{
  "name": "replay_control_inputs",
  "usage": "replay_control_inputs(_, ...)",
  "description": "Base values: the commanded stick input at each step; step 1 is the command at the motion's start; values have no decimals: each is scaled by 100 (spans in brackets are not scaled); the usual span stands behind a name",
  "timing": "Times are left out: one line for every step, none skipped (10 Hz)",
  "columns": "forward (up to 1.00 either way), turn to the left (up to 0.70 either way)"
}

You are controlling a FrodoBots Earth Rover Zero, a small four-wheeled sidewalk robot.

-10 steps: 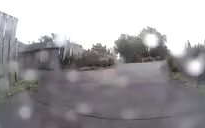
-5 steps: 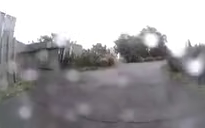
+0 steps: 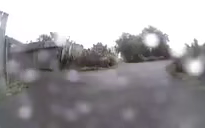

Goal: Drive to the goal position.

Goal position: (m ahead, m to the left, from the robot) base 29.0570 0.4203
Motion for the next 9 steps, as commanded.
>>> replay_control_inputs(100,0)
replay_control_inputs(100,-39)
replay_control_inputs(100,-40)
replay_control_inputs(100,-40)
replay_control_inputs(100,-40)
replay_control_inputs(100,-40)
replay_control_inputs(100,-40)
replay_control_inputs(100,-40)
replay_control_inputs(100,-40)
